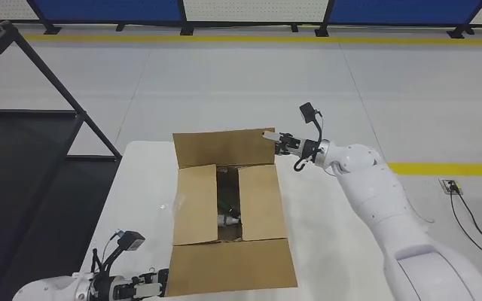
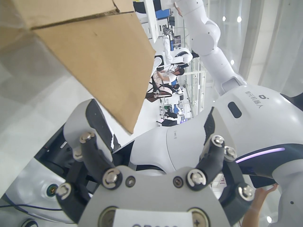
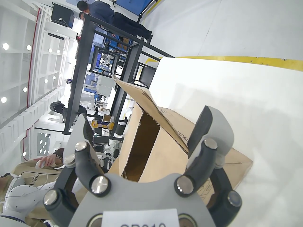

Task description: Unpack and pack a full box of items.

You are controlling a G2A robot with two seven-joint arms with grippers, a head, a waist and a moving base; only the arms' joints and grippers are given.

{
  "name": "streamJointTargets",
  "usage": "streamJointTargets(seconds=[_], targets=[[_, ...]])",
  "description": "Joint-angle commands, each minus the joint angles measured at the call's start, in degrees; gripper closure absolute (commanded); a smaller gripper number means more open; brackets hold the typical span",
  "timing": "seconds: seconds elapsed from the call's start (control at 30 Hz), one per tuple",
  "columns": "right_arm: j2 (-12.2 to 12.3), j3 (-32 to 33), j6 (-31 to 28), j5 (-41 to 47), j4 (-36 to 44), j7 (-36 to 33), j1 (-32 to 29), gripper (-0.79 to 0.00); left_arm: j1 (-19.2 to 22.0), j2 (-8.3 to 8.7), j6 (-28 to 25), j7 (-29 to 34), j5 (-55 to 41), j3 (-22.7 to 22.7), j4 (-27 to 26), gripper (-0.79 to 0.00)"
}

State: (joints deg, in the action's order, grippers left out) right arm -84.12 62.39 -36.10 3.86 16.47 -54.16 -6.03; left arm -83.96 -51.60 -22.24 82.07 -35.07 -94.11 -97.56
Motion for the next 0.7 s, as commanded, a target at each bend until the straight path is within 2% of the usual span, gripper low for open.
streamJointTargets(seconds=[0.0, 0.2, 0.37, 0.53, 0.67], targets=[[-0.01, -0.03, -0.35, 0.01, 0.26, 0.00, 0.06, -0.785, 0.88, -0.01, -0.65, -0.66, -0.55, 1.30, 0.08, -0.785], [0.12, -0.18, -1.70, -0.33, 1.48, -0.99, 0.48, -0.785, 2.00, 0.10, -2.64, -2.65, -3.60, 2.03, 0.34, -0.785], [0.39, -0.19, -3.04, 0.05, 3.03, -4.58, 0.79, -0.785, 1.81, -0.20, -7.31, -7.33, -7.40, 1.44, 0.46, -0.785], [0.54, -0.27, -2.77, 1.18, 5.24, -9.06, 1.09, -0.785, 2.90, -0.69, -11.12, -11.59, -5.68, 3.07, 0.64, -0.785], [0.57, -0.47, -1.11, 2.71, 7.97, -12.91, 0.97, -0.785, 4.64, -1.15, -11.36, -16.93, -1.81, 5.00, 0.48, -0.785]])
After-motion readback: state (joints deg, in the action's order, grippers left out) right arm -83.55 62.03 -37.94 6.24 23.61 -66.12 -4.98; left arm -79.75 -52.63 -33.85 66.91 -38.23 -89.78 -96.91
